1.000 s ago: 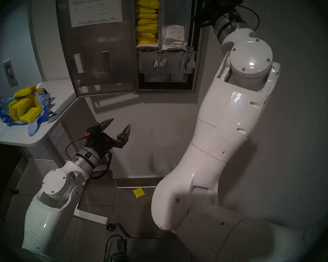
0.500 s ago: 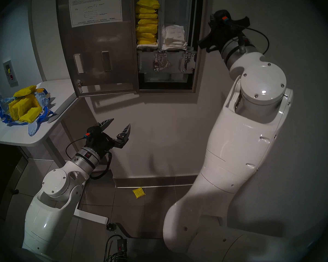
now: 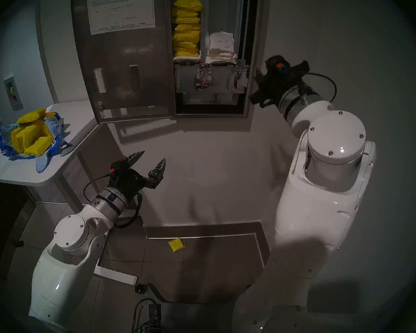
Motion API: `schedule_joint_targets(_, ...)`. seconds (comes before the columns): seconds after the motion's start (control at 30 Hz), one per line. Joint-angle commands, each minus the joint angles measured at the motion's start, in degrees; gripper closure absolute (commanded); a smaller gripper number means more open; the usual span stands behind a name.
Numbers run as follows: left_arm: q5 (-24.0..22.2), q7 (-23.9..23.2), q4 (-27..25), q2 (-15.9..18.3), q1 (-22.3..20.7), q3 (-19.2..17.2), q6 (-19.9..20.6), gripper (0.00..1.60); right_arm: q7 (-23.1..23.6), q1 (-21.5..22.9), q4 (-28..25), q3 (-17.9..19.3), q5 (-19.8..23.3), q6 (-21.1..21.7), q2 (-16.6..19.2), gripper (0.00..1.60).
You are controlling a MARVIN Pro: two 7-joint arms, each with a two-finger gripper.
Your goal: Open the dispenser door, put the pads inside, close the door
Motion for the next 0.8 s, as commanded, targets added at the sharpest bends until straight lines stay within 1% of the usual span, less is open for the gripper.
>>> schedule_joint_targets(0.0, -0.1, -0.1, -1.6, -0.1, -1.0, -0.4, -0.5, 0.00, -3.1, -13.2, -6.9, -1.9, 1.8, 6.2, 6.8, 0.68)
schedule_joint_targets(0.07, -0.1, -0.1, -1.6, -0.1, -1.0, -0.4, -0.5, 0.00, -3.1, -13.2, -6.9, -1.9, 1.8, 6.2, 6.8, 0.68)
schedule_joint_targets(0.1, -0.1, -0.1, -1.6, -0.1, -1.0, -0.4, -0.5, 0.00, -1.8, -10.4, -6.0, -1.1, 1.1, 6.5, 5.2, 0.68)
schedule_joint_targets(0.2, -0.1, -0.1, -1.6, -0.1, -1.0, -0.4, -0.5, 0.00, -1.8, -10.4, -6.0, -1.1, 1.1, 6.5, 5.2, 0.68)
schedule_joint_targets(0.23, -0.1, -0.2, -1.6, -0.1, -1.0, -0.4, -0.5, 0.00, -2.1, -11.2, -6.2, -1.1, 1.2, 7.0, 5.5, 0.26)
schedule_joint_targets(0.4, 0.0, -0.2, -1.6, -0.2, -1.0, -0.4, -0.5, 0.00, -3.7, -15.4, -7.2, -2.1, 1.9, 10.0, 6.4, 0.24)
schedule_joint_targets(0.43, 0.0, -0.2, -1.6, -0.2, -1.0, -0.4, -0.5, 0.00, -4.6, -16.9, -7.2, -2.4, 2.2, 10.3, 6.6, 0.23)
schedule_joint_targets(0.47, 0.0, -0.3, -1.6, -0.2, -1.0, -0.5, -0.5, 0.00, -4.1, -15.4, -7.2, -2.3, 1.8, 11.2, 6.0, 0.22)
schedule_joint_targets(0.53, 0.0, -0.3, -1.7, -0.3, -1.0, -0.5, -0.5, 0.00, -6.0, -18.5, -7.2, -2.6, 2.3, 11.7, 6.5, 0.21)
schedule_joint_targets(0.57, 0.0, -0.3, -1.7, -0.3, -1.0, -0.5, -0.5, 0.00, -6.0, -18.5, -7.2, -2.6, 2.3, 11.7, 6.5, 0.21)
schedule_joint_targets(0.6, 0.0, -0.3, -1.7, -0.3, -1.0, -0.5, -0.5, 0.00, -7.1, -19.8, -7.2, -2.7, 2.6, 12.6, 6.4, 0.18)
schedule_joint_targets(0.67, 0.0, -0.3, -1.7, -0.3, -1.0, -0.5, -0.5, 0.00, -7.6, -20.3, -7.2, -2.8, 2.7, 12.9, 6.4, 0.17)
schedule_joint_targets(0.7, 0.0, -0.3, -1.7, -0.3, -1.0, -0.5, -0.5, 0.00, -8.7, -21.7, -7.2, -3.0, 3.0, 13.0, 6.4, 0.18)
schedule_joint_targets(0.73, 0.0, -0.4, -1.7, -0.4, -1.0, -0.5, -0.5, 0.00, -10.7, -24.3, -7.2, -3.6, 3.7, 12.9, 6.4, 0.14)
schedule_joint_targets(0.77, 0.0, -0.4, -1.7, -0.4, -1.0, -0.5, -0.5, 0.00, -10.6, -23.0, -7.2, -3.7, 3.5, 13.7, 6.2, 0.08)
